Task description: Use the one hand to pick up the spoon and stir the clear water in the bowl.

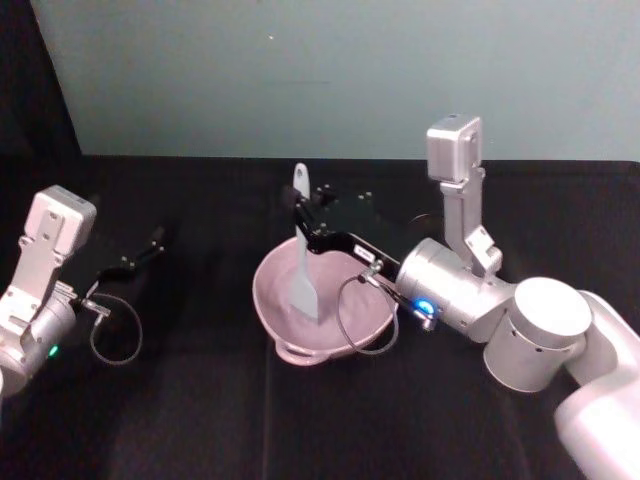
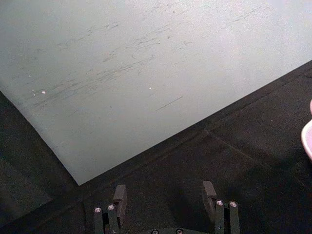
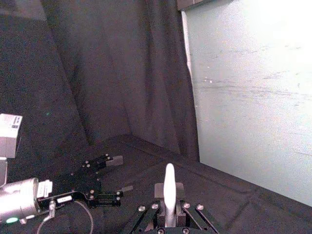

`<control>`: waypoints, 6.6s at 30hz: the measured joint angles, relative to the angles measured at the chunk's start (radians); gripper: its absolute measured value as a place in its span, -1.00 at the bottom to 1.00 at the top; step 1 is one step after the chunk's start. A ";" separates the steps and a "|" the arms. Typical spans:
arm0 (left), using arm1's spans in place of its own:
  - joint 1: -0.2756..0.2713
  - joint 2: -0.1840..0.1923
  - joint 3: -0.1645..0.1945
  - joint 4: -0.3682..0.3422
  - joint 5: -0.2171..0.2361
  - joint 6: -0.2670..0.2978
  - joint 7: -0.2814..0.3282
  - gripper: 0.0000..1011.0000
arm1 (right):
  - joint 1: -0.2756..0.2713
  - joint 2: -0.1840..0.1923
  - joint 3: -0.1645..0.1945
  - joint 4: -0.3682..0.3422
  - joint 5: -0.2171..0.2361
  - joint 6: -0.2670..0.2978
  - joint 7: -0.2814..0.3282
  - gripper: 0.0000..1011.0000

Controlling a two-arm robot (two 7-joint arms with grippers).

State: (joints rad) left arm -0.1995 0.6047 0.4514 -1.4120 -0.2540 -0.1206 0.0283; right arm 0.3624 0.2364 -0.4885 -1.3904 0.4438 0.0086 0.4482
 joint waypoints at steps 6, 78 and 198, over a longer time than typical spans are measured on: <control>0.000 0.000 0.000 0.000 0.000 0.000 0.000 1.00 | 0.039 -0.041 -0.018 0.063 -0.012 -0.012 -0.002 -0.77; 0.000 0.000 0.000 0.000 0.000 0.000 0.000 1.00 | 0.056 -0.055 -0.010 0.100 -0.025 -0.017 -0.002 -0.77; 0.000 0.000 0.000 0.000 0.000 0.000 0.000 1.00 | -0.003 -0.026 -0.022 0.007 -0.060 -0.016 0.002 -0.77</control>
State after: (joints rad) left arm -0.1995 0.6047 0.4514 -1.4120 -0.2539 -0.1205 0.0283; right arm 0.3595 0.2108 -0.5101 -1.3839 0.3839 -0.0073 0.4500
